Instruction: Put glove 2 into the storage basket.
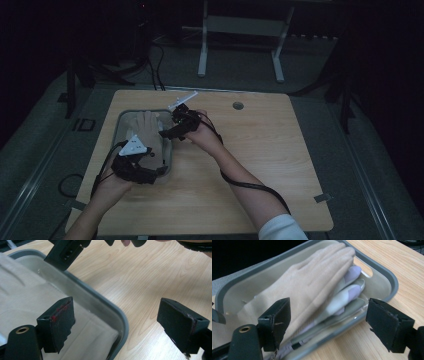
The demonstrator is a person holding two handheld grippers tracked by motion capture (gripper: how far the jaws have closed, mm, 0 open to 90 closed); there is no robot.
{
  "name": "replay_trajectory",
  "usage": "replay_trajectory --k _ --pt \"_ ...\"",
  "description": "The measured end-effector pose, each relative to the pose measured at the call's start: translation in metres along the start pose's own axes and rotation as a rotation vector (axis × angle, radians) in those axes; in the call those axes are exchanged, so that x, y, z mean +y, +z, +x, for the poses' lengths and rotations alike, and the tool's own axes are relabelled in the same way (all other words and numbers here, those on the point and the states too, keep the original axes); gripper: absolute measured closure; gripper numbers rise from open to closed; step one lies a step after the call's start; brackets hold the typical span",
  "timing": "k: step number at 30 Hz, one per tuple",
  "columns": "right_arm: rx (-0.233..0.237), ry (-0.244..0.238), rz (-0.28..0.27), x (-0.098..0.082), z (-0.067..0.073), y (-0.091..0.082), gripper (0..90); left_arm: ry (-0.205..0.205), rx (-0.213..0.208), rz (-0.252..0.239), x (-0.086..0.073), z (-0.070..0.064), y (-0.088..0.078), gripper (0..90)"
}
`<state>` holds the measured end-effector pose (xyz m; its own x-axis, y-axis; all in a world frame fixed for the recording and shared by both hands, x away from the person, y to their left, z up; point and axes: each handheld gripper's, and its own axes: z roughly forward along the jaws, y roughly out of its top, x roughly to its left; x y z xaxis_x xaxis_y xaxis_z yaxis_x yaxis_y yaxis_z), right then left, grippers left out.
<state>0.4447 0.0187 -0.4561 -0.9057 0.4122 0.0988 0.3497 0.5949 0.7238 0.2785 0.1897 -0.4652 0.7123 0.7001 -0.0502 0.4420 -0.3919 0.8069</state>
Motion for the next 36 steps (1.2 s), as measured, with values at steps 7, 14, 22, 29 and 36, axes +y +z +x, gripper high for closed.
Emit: replay_trajectory --k 7,14,22,29,36 --pt "0.006 0.002 -0.002 -0.014 -0.005 -0.01 19.8 0.001 -0.016 0.002 0.002 -0.009 0.012 14.7" --pt "0.012 -0.004 -0.007 -0.027 -0.008 -0.019 19.9 -0.009 -0.027 -0.012 0.002 -0.017 0.021 14.7" --pt "-0.001 -0.004 -0.028 -0.044 -0.012 -0.036 19.9 0.017 -0.061 -0.012 0.003 -0.032 0.034 14.6" --pt "-0.01 0.026 -0.038 -0.062 -0.019 -0.047 19.9 0.043 -0.125 -0.051 0.003 -0.044 0.047 14.3" --pt "-0.022 0.046 -0.03 -0.091 -0.024 -0.056 19.8 0.087 -0.169 -0.032 0.007 -0.058 0.062 14.3"
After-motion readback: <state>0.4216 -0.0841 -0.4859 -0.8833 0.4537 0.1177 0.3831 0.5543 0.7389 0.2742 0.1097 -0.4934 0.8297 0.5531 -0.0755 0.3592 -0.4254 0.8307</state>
